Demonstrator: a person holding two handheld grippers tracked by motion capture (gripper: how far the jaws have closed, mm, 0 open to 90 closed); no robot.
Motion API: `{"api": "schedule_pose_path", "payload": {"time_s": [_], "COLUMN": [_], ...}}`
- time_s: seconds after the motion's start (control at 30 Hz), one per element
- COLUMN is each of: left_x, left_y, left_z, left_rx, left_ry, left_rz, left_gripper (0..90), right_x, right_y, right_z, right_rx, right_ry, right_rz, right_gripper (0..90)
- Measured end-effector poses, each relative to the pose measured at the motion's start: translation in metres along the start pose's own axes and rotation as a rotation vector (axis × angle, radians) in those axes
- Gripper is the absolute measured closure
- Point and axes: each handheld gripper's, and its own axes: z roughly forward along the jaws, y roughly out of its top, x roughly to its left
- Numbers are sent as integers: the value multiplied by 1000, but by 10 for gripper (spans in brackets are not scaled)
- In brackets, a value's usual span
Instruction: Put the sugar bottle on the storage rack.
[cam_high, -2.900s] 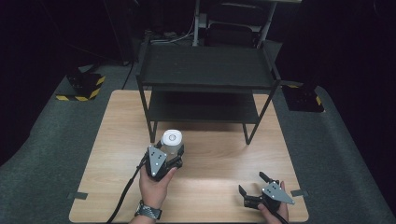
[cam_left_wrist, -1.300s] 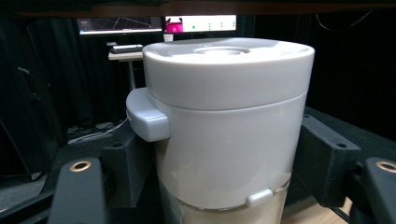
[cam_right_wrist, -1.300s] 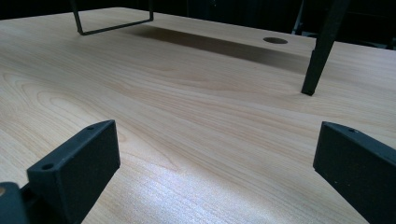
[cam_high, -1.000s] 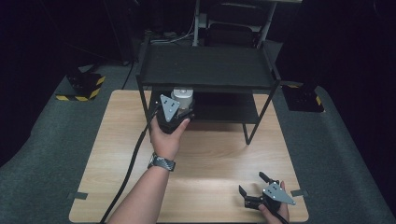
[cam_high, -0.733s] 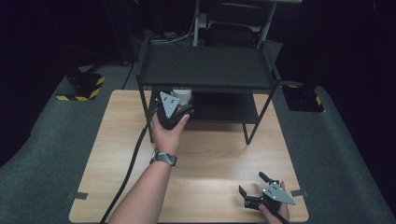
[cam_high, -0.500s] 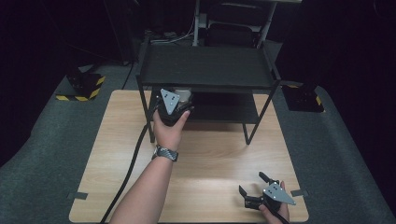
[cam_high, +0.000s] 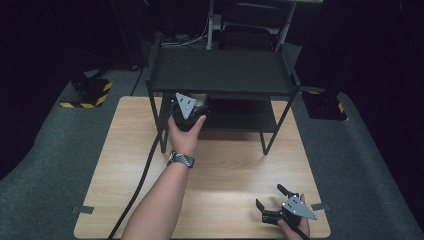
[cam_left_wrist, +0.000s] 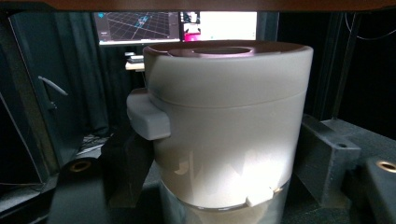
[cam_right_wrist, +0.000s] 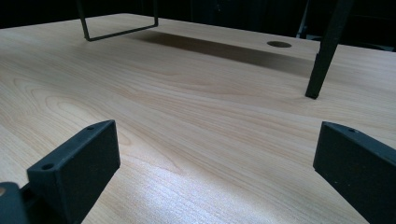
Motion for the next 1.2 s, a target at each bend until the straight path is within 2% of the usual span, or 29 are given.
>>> {"api": "schedule_pose_path", "payload": {"time_s": [0.13,0.57,0.63,0.7,0.77,0.83,0.87,1.0,1.2], "left_x": [2,5,5,8,8,7,7,10,16], "left_y": [-3,-3,-3,-1,-1,1,0,1,-5], "left_z": [3,2,2,1,0,-1,-3,-9,-28], "left_rx": [-2,-1,1,0,0,6,-2,5,-8], "left_ry": [-10,-20,-20,-34,-40,-37,-33,-45,-63], "left_rz": [-11,-2,-7,-30,-39,-37,-22,-29,-24], "left_gripper": [280,275,258,169,136,44,32,6,5], "right_x": [0,0,0,0,0,0,0,0,1], "right_y": [0,0,0,0,0,0,0,0,0], "right_z": [0,0,0,0,0,0,0,0,0], "right_rx": [-2,0,0,0,0,0,0,0,3], "right_ry": [0,-1,-1,-1,-1,0,-1,-1,-2], "right_rz": [3,-1,-1,-2,-3,-5,-7,-7,-14], "right_gripper": [1,1,1,1,1,1,1,1,1]}}
